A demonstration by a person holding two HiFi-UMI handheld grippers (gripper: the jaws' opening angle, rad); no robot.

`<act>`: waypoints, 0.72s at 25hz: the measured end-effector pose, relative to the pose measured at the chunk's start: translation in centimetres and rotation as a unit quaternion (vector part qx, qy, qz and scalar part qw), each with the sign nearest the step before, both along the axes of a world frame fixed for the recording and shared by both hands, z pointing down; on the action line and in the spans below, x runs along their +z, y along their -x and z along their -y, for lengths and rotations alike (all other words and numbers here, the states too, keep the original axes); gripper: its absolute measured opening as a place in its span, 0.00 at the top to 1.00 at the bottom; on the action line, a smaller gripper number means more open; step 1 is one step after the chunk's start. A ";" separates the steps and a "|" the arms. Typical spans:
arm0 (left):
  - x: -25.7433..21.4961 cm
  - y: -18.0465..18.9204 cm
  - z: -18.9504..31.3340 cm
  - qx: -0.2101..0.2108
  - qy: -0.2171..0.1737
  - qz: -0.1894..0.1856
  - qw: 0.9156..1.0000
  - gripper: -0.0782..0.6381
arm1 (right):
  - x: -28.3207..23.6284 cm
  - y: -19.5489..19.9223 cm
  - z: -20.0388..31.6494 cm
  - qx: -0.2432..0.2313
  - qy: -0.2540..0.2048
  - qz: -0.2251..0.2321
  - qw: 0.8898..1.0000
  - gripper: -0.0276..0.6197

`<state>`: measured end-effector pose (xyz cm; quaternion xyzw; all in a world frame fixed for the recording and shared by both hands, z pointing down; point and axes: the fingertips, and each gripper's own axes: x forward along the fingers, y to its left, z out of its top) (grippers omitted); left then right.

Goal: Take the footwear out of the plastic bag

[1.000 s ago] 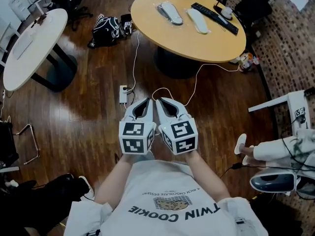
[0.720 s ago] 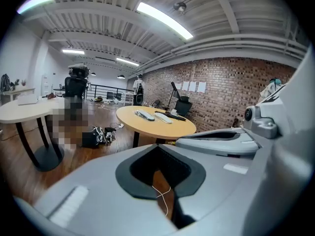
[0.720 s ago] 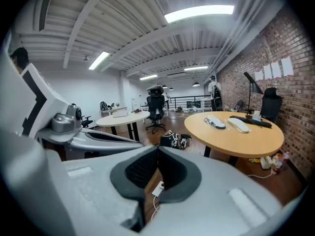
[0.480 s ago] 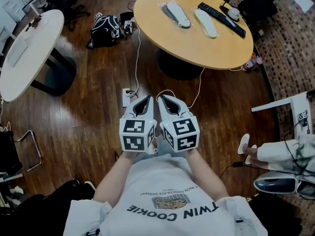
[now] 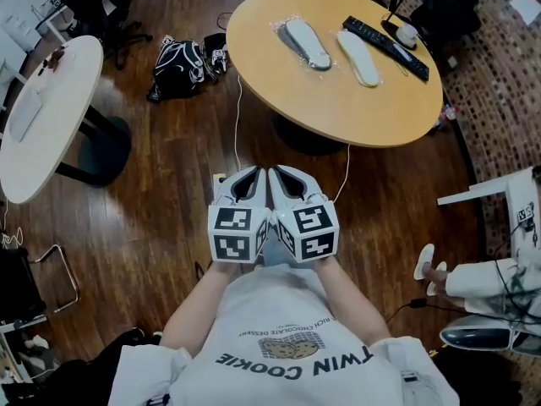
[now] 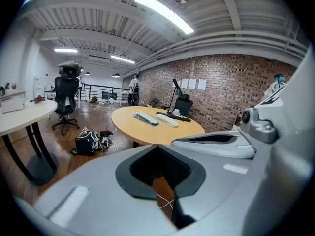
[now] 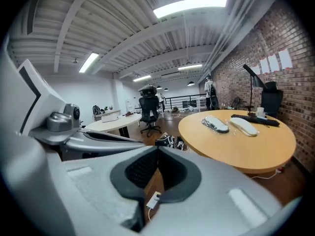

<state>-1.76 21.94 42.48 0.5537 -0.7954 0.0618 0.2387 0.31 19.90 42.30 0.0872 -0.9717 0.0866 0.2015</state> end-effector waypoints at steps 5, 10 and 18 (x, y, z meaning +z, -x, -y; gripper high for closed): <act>0.3 4.4 4.6 0.004 0.005 -0.004 1.000 0.89 | 0.4 4.4 4.3 0.004 0.010 -0.003 1.000 0.95; 1.0 8.1 10.2 0.020 0.022 -0.011 1.000 0.89 | 0.5 8.2 10.0 0.016 0.018 -0.004 1.000 0.95; 0.9 10.8 19.4 0.066 0.029 0.003 0.997 0.89 | 0.2 10.4 19.6 0.065 0.016 0.000 0.998 0.95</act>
